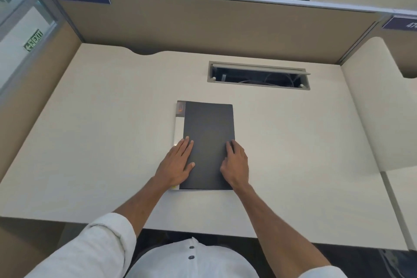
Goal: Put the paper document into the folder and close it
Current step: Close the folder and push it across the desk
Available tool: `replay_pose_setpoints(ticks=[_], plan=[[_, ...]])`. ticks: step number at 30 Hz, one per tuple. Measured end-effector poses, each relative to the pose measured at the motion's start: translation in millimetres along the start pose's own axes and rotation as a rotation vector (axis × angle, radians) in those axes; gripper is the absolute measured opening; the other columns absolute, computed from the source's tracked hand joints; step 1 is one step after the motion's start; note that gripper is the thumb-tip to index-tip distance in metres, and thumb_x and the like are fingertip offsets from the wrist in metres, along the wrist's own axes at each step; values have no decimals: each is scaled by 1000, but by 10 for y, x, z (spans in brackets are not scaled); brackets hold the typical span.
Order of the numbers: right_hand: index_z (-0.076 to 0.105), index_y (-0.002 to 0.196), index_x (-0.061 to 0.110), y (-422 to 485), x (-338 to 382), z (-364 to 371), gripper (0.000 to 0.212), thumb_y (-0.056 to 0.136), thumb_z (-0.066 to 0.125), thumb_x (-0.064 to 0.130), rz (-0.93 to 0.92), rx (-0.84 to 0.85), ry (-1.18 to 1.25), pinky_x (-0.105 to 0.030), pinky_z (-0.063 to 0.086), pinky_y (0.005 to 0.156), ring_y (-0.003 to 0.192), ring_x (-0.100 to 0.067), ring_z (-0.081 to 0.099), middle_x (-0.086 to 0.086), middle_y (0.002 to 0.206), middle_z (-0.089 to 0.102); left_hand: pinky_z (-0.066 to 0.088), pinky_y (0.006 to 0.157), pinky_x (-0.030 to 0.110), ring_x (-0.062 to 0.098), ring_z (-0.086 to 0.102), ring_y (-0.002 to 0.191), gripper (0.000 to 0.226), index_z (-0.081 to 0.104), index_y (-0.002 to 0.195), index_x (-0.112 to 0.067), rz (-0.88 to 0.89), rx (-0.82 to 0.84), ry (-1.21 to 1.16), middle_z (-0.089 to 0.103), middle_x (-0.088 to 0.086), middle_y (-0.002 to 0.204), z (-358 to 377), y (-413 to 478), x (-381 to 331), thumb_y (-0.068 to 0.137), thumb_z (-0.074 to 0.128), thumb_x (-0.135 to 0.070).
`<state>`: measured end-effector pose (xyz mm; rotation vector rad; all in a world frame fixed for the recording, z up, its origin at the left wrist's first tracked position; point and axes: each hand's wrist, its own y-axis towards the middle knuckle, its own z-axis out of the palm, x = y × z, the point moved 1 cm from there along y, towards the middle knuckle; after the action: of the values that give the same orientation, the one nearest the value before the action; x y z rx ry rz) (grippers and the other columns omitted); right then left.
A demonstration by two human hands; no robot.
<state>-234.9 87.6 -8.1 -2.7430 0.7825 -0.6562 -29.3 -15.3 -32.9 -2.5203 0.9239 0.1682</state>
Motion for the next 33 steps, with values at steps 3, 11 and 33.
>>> replay_pose_setpoints(ticks=[3, 11, 33], plan=[[35, 170, 9, 49, -10, 2, 65, 106, 48, 10, -39, -20, -45, -34, 21, 139, 168, -24, 28, -5, 179, 27, 8, 145, 39, 19, -7, 176, 86, -6, 178, -18, -2, 7, 10, -14, 0, 187, 16, -4, 25, 115, 40, -54], [43, 167, 15, 100, 23, -31, 59, 108, 52, 14, -183, 35, -37, -36, 37, 132, 164, -24, 37, -3, 178, 32, 7, 144, 40, 17, -8, 176, 86, -4, 179, -20, 13, -34, 7, -14, -2, 187, 50, 0, -14, 114, 41, -55], [23, 176, 28, 410, 709, 252, 72, 112, 50, 49, -317, 153, -129, -39, 18, 141, 172, -22, 17, 2, 185, 11, 7, 144, 38, 18, -7, 176, 87, -2, 179, -20, -108, -99, -65, -13, 0, 187, -177, 89, 799, 114, 46, -53]])
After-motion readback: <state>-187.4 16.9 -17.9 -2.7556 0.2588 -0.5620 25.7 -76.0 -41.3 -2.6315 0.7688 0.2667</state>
